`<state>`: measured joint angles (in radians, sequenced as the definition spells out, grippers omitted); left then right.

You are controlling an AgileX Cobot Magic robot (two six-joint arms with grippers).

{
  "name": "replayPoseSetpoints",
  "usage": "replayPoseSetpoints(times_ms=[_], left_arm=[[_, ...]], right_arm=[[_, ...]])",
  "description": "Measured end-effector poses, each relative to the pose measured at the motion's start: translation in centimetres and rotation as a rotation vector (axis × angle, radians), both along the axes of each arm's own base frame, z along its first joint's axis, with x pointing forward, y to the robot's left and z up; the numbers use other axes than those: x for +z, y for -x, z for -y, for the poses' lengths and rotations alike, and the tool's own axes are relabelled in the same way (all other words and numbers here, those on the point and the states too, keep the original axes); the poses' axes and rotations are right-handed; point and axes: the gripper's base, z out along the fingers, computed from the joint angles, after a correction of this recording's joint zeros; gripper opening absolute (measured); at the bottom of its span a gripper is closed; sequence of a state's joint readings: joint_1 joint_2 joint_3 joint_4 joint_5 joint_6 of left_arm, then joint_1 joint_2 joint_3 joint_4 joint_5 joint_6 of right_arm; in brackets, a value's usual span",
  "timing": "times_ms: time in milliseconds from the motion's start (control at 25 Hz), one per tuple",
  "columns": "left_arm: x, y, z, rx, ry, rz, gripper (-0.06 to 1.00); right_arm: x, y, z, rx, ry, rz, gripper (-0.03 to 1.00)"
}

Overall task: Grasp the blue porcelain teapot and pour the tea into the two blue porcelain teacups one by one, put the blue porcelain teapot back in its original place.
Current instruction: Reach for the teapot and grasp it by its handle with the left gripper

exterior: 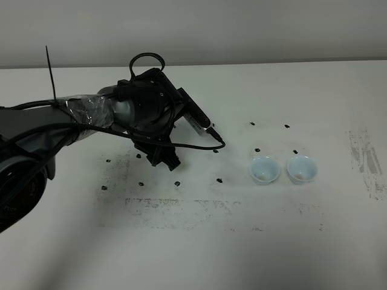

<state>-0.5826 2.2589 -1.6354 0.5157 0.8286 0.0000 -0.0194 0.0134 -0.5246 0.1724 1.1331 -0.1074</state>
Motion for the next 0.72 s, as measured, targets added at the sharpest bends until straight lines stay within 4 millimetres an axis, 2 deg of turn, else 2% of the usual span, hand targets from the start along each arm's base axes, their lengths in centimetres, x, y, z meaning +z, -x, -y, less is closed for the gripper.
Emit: replayPoseSetpoints(times_ms=[720], left_arm=[[0.2, -0.27, -1.0, 0.138, -0.058, 0.095, 0.59]], right_arm=[[0.0, 0.0, 0.0, 0.0, 0.0, 0.0, 0.3]])
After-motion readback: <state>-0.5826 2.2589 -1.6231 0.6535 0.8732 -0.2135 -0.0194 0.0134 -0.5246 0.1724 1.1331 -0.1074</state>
